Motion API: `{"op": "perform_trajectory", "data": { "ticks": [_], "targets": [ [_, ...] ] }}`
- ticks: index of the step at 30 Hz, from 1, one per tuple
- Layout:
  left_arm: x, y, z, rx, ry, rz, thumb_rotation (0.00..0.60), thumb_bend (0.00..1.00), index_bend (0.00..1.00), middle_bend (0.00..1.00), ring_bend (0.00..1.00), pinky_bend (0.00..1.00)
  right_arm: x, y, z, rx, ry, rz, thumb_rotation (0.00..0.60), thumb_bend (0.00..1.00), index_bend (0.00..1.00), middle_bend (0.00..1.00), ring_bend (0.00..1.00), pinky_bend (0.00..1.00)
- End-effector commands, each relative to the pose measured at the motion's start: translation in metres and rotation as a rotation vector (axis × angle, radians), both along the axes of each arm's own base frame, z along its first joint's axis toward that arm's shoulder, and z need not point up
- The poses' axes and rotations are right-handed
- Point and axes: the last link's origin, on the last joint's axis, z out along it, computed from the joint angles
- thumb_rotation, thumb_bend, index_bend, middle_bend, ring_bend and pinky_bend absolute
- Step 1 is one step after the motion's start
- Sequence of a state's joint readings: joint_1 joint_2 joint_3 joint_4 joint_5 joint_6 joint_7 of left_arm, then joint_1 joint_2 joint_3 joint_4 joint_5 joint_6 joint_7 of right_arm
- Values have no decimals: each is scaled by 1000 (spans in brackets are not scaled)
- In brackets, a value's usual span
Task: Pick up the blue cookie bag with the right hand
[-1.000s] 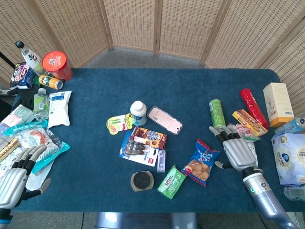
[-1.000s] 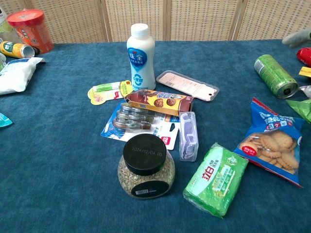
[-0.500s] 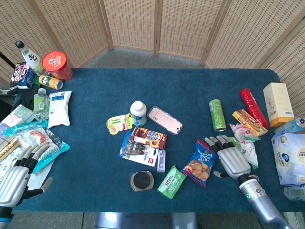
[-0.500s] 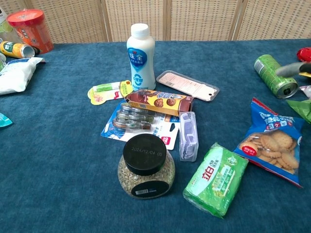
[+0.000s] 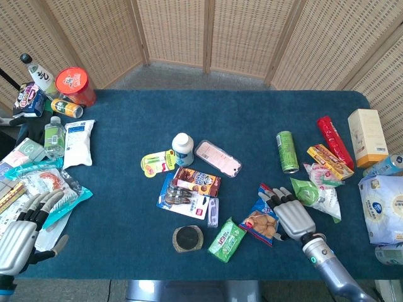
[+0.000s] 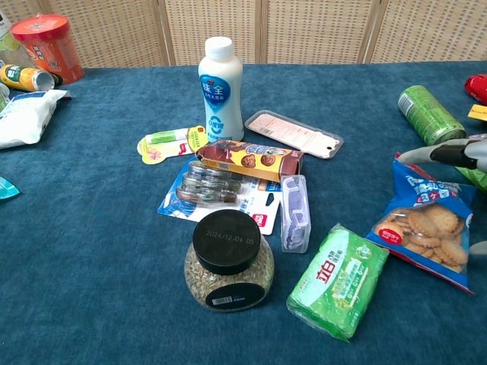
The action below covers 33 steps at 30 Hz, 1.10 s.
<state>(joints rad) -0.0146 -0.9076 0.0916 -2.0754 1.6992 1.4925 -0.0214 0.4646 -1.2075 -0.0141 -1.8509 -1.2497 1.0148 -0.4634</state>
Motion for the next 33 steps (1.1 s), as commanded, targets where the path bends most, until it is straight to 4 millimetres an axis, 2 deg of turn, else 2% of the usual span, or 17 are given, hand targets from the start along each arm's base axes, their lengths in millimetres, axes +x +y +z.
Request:
{"op": "perform_trajectory", "data": {
  "ticks": [1,6,7,9,10,11,13,15,17,20,26,33],
  "targets": [
    [0,-1,1,3,0,2,600,390,45,108,0,0,-1,-2,-7,21,1,-10,600,159,0,0,0,0],
    [-2,-4,5,18,2,8,600,391,47,106,0,0,3,-14,-20,60,4,-11,600,159,0,0,0,9],
    [-2,-6,6,22,3,11,600,391,46,107,0,0,5,-17,-23,71,7,-8,600,159,0,0,0,73],
    [-4,-8,7,27,2,17,600,392,46,107,0,0,9,-22,-28,85,0,-7,600,162,1,37,58,293],
    [-4,-9,8,30,2,21,600,391,46,106,0,0,12,-26,-30,89,-9,-6,600,162,34,125,187,454],
    [-5,-10,9,33,2,23,600,391,46,106,0,0,14,-29,-32,92,-16,-6,600,163,107,266,373,608],
    [-6,-12,10,38,3,27,600,390,46,106,0,0,19,-36,-34,87,-30,1,600,163,299,543,711,849],
    [-7,-12,11,41,4,29,600,391,46,106,0,0,21,-40,-35,86,-52,-6,600,164,434,730,917,974],
    [-8,-13,12,44,3,31,600,391,46,107,0,0,24,-45,-32,77,-74,-9,600,164,527,859,997,1000],
    [-9,-13,12,46,1,36,600,390,45,107,0,0,28,-50,-24,51,-97,2,600,162,569,935,1000,1000],
    [-11,-10,9,41,-6,38,600,391,45,107,0,0,37,-55,1,-30,-136,33,600,163,565,931,1000,1000],
    [-9,-11,5,31,-13,34,600,390,45,107,0,0,55,-63,38,-156,-258,79,600,158,555,922,1000,1000]
  ]
}}
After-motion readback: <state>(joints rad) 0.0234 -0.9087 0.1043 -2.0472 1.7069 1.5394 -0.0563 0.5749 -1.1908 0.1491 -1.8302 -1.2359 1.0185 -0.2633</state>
